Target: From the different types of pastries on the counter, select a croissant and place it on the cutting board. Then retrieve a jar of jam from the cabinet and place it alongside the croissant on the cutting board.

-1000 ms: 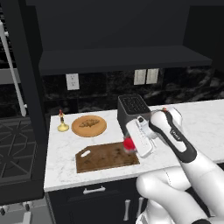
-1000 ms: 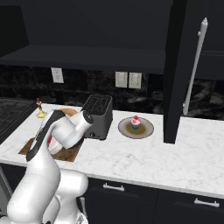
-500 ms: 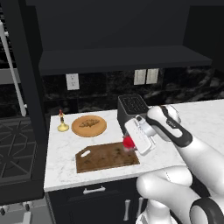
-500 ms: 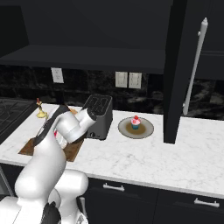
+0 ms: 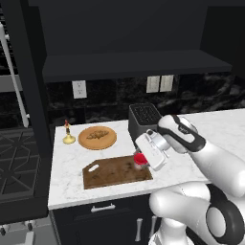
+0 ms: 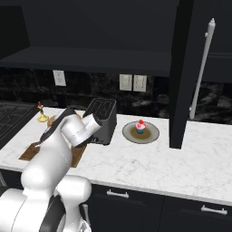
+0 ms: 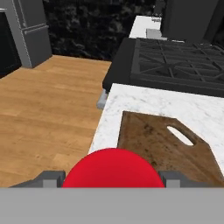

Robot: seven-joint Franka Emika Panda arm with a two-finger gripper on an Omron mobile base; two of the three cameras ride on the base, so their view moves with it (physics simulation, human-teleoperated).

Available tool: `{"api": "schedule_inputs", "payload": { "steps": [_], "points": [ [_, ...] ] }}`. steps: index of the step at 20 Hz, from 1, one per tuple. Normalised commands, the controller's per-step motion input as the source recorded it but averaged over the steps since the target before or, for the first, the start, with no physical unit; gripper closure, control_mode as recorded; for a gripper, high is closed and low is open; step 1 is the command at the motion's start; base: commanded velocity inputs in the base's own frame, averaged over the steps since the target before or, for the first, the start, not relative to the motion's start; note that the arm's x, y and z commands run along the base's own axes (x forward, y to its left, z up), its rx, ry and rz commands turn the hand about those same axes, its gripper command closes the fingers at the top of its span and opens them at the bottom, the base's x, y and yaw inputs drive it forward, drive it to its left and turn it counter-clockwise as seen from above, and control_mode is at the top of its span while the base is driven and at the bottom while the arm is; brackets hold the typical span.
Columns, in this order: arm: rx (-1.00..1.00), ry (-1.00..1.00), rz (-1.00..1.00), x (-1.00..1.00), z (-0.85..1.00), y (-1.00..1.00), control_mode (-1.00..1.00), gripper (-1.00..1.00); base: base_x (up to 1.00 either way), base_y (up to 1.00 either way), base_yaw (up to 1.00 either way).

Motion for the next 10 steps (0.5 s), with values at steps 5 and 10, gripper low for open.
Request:
{"api": "schedule_inputs", "payload": {
  "steps": [5,10],
  "points": [
    [0.00,0.00,0.00,0.05,-0.21,0.00,-1.00,1.00,0.00,0.00,0.00],
    [0.00,-0.12,0.00,0.01,-0.28,0.00,-1.00,1.00,0.00,0.00,0.00]
  ]
}}
